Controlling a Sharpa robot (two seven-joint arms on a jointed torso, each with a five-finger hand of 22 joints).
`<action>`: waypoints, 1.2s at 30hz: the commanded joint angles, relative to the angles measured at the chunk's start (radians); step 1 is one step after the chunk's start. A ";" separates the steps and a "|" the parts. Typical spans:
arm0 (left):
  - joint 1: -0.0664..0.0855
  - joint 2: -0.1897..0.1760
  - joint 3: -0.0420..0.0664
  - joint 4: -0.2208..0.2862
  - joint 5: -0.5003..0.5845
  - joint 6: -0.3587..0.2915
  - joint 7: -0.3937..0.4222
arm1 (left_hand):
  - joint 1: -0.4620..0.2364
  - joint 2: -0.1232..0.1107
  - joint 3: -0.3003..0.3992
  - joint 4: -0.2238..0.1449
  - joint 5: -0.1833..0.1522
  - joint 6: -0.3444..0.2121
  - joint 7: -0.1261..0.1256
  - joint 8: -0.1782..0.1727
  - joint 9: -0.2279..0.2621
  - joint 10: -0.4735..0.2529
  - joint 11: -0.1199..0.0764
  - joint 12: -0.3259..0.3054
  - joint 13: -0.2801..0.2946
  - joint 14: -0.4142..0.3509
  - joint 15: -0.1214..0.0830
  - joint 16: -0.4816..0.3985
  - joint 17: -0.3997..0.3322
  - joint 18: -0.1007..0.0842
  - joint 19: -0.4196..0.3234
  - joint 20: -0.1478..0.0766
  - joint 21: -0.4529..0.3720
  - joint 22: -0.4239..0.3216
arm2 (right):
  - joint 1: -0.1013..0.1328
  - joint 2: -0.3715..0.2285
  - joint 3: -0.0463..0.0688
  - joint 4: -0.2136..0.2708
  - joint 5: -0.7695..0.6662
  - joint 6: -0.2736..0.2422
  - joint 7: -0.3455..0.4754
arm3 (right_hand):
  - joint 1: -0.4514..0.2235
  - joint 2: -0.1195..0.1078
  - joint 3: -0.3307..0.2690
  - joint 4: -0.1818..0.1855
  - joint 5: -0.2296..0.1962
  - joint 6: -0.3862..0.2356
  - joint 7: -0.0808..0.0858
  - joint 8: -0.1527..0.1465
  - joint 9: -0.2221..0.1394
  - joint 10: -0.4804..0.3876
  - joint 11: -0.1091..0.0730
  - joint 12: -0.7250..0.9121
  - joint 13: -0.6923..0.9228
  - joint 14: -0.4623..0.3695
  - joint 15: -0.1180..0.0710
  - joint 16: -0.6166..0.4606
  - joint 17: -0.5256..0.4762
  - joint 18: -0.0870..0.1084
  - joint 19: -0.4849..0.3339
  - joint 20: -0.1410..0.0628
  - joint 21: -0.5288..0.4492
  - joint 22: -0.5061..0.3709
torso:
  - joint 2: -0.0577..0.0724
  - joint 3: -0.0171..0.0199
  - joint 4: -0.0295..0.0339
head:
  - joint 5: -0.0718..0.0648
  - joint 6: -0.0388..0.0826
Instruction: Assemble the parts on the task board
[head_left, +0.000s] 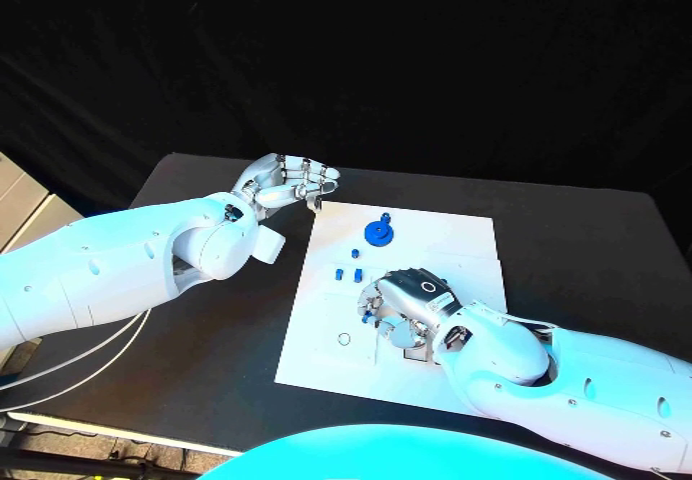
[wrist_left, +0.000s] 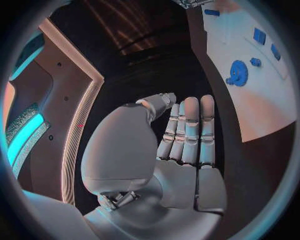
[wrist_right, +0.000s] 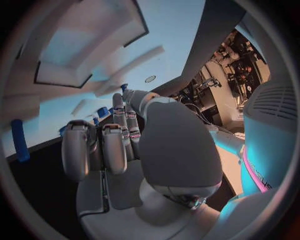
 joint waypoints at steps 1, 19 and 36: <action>0.000 0.001 0.001 0.001 -0.001 0.005 0.004 | -0.004 0.009 0.000 -0.004 0.006 0.004 0.006 0.004 -0.001 -0.010 0.001 0.006 -0.001 -0.004 0.002 -0.005 -0.001 0.015 -0.004 -0.001 -0.004 -0.002 | -0.001 0.001 0.000 -0.002 -0.022 0.017 -0.011 | 0.000 0.009 0.002 -0.001 0.003 0.005 0.001 0.003 0.001 0.031 -0.024 0.001 0.002 0.060 -0.007 -0.005 0.043 -0.002 0.058 -0.007 0.002 0.195 | 0.000 -0.0004 0.0002 | 0.000 -0.001; 0.000 0.000 0.001 0.002 -0.006 0.004 0.001 | -0.004 0.011 -0.001 -0.005 0.007 0.004 0.006 0.005 -0.002 -0.013 0.001 0.006 -0.002 -0.004 0.002 -0.007 -0.002 0.015 -0.006 0.000 -0.005 -0.002 | -0.004 0.014 -0.005 -0.015 -0.011 0.080 0.009 | -0.030 -0.002 -0.006 -0.007 -0.008 0.005 0.000 0.008 0.011 0.034 -0.024 -0.009 -0.001 0.058 -0.006 -0.007 0.039 -0.001 0.057 -0.006 -0.006 0.194 | 0.000 -0.0008 0.0005 | 0.000 -0.006; 0.000 -0.002 0.001 0.002 -0.007 0.003 0.000 | -0.004 0.011 -0.001 -0.005 0.007 0.004 0.006 0.005 -0.002 -0.013 0.001 0.006 -0.002 -0.004 0.002 -0.007 -0.002 0.015 -0.006 0.000 -0.005 -0.002 | -0.009 0.012 -0.009 -0.020 0.002 0.062 0.008 | -0.088 -0.037 -0.031 0.008 -0.002 -0.027 0.003 -0.016 0.012 0.009 -0.016 -0.024 -0.010 0.056 0.000 -0.014 0.031 0.001 0.053 -0.002 -0.020 0.190 | -0.001 -0.0007 -0.0001 | 0.000 -0.008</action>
